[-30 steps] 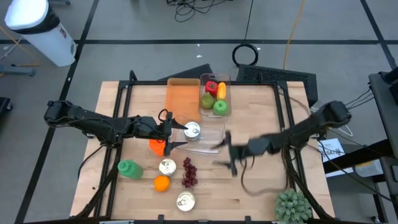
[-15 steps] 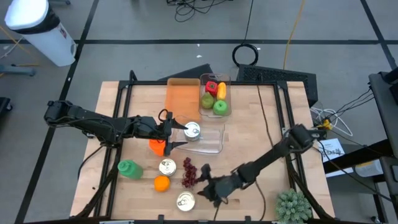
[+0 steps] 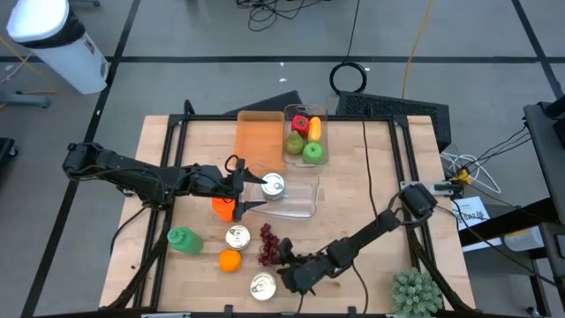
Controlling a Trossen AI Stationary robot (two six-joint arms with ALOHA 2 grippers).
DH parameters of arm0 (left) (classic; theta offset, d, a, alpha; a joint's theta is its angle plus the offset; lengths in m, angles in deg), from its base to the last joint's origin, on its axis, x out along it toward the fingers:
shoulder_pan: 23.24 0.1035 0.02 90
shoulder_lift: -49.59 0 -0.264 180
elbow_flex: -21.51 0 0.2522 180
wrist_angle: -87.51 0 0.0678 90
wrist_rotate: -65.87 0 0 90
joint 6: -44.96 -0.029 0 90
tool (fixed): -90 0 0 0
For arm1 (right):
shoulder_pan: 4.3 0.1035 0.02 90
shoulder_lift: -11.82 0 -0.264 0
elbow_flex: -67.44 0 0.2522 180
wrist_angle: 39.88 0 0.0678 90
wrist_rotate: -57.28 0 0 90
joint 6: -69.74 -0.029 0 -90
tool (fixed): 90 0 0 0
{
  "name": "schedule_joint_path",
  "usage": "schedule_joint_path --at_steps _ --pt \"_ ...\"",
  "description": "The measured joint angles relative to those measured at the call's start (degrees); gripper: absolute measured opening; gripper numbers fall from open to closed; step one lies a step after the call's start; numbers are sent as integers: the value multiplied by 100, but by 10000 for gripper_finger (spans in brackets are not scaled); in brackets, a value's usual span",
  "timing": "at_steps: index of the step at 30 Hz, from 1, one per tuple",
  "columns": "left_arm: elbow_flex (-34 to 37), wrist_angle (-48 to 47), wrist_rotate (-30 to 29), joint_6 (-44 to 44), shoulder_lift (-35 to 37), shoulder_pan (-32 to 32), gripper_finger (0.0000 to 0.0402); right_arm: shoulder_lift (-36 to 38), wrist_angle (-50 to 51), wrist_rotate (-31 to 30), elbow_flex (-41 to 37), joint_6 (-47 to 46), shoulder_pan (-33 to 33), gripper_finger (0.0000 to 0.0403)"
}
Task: Pick & Place Food Item
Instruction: Put the grapes into the top transparent bin
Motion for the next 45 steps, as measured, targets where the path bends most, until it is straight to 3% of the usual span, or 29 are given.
schedule_joint_path --at_steps 8,23,33,45 --pt "0 0 0 1 -1 0 301 9 -49 115 -2 179 -88 95" --pt "0 -1 0 0 1 2 301 -365 -747 438 -4 309 -161 69" --pt "0 -2 0 1 1 2 301 -366 -815 282 -4 360 -187 5" --pt "0 -2 0 2 2 2 301 -34 -752 -643 -4 479 -126 0"
